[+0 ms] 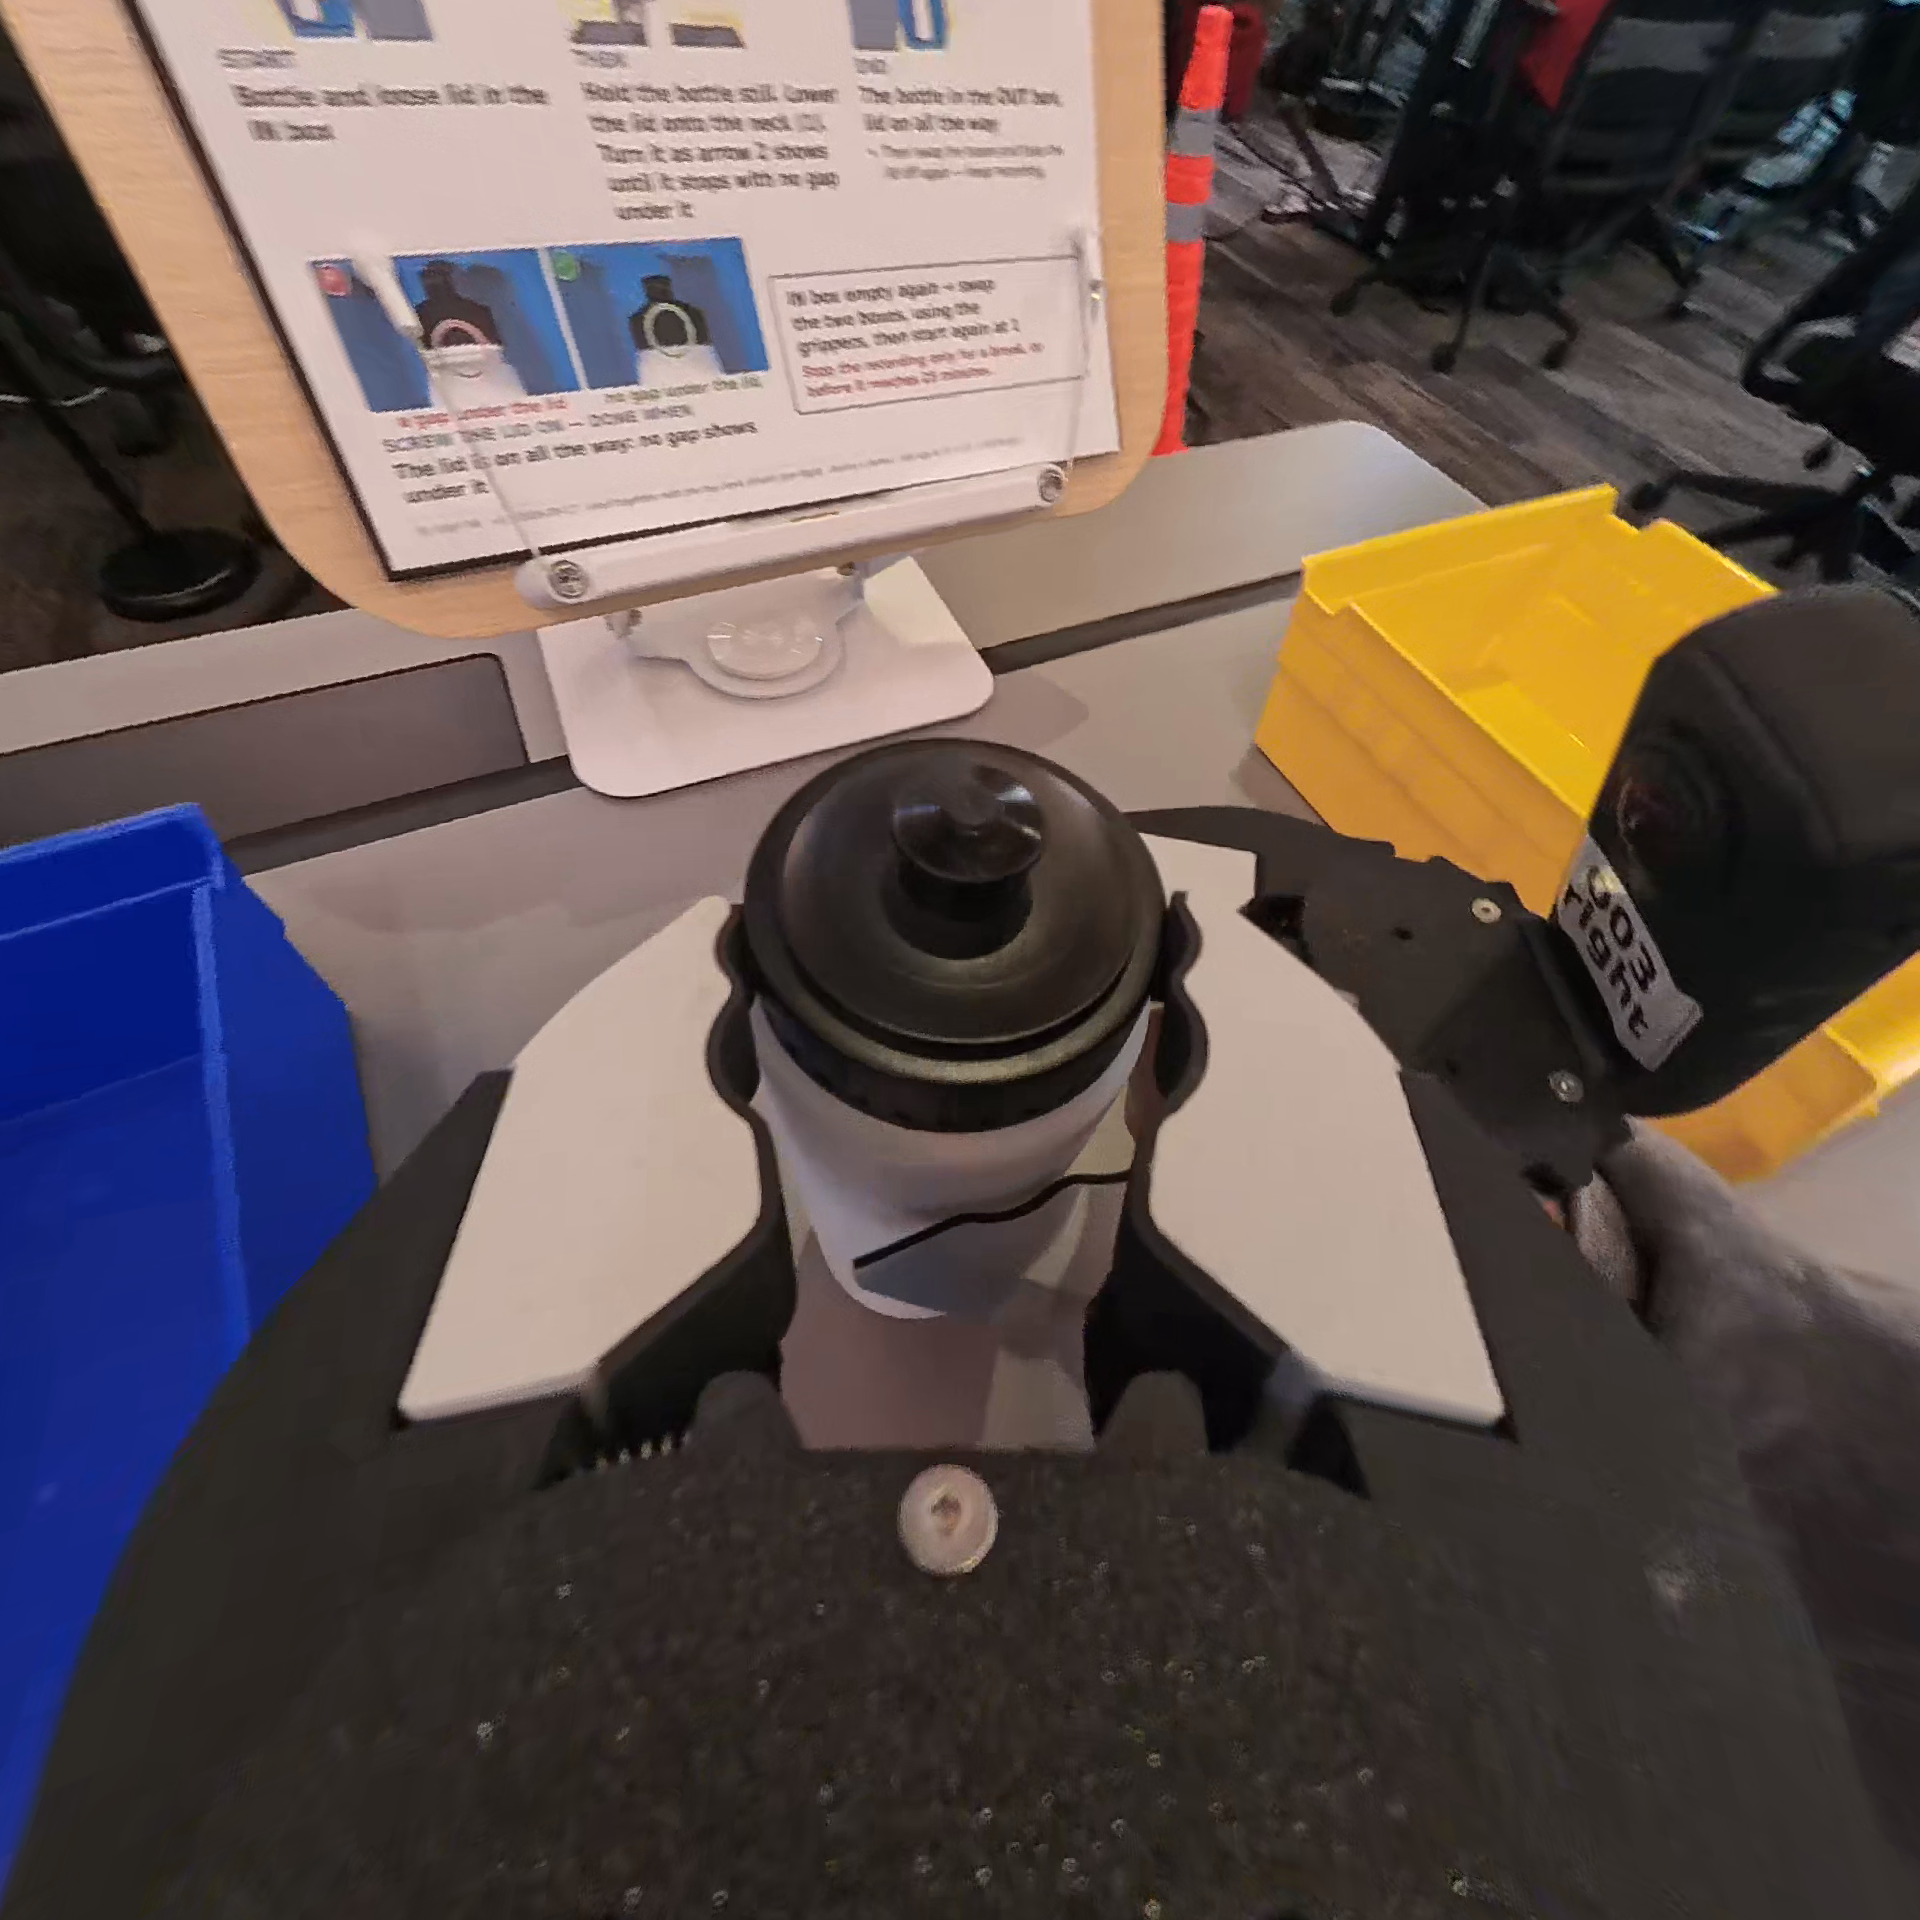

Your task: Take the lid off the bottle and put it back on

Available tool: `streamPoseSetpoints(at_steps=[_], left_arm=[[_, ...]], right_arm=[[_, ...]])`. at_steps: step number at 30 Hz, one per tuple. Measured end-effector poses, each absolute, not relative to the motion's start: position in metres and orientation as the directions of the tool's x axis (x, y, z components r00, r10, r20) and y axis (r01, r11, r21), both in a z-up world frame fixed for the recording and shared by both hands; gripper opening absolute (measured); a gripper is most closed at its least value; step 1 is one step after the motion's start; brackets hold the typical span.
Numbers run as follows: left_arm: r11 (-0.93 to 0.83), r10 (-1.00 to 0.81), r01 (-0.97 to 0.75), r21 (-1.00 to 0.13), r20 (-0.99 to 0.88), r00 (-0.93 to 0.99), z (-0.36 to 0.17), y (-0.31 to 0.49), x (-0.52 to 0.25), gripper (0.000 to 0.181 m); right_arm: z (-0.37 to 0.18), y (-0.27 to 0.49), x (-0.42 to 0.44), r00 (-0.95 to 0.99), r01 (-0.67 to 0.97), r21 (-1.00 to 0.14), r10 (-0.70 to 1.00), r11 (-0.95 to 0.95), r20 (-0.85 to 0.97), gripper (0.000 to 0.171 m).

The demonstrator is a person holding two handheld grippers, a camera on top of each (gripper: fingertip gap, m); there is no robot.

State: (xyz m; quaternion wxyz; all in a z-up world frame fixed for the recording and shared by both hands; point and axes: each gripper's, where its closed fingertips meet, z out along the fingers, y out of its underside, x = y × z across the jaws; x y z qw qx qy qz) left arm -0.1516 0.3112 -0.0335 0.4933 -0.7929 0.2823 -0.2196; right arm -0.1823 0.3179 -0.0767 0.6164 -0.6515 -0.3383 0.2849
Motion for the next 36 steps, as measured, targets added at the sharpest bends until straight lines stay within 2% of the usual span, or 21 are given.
streamPoseSetpoints(at_steps=[9, 16, 22, 29, 33, 36], left_arm=[[-0.268, -0.906, -0.486, -0.832, 0.047, 0.42, -0.037, 0.306, -0.151, 0.074], [-0.099, -0.993, -0.623, -0.776, 0.039, 0.109, -0.039, 0.303, -0.152, 0.074], [0.097, -0.983, -0.651, -0.753, 0.032, -0.183, -0.04, 0.298, -0.157, 0.074], [0.323, -0.881, -0.662, -0.676, 0.04, -0.471, -0.042, 0.294, -0.165, 0.074], [0.397, -0.839, -0.704, -0.589, 0.078, -0.539, -0.042, 0.297, -0.169, 0.073], [0.372, -0.849, -0.713, -0.594, 0.092, -0.52, -0.042, 0.298, -0.168, 0.073]], right_arm=[[-0.077, 0.318, -0.183, 0.603, 0.08, -0.997, 0.796, -0.009, 0.041, 0.086], [-0.077, 0.319, -0.182, 0.603, 0.079, -0.997, 0.797, -0.018, 0.033, 0.086], [-0.077, 0.317, -0.184, 0.597, 0.094, -0.995, 0.801, -0.012, 0.047, 0.085], [-0.077, 0.314, -0.188, 0.573, 0.09, -0.996, 0.818, -0.007, 0.046, 0.085], [-0.077, 0.314, -0.19, 0.561, 0.071, -0.997, 0.828, -0.017, 0.025, 0.086], [-0.077, 0.315, -0.188, 0.565, 0.066, -0.997, 0.825, -0.031, 0.012, 0.086]])
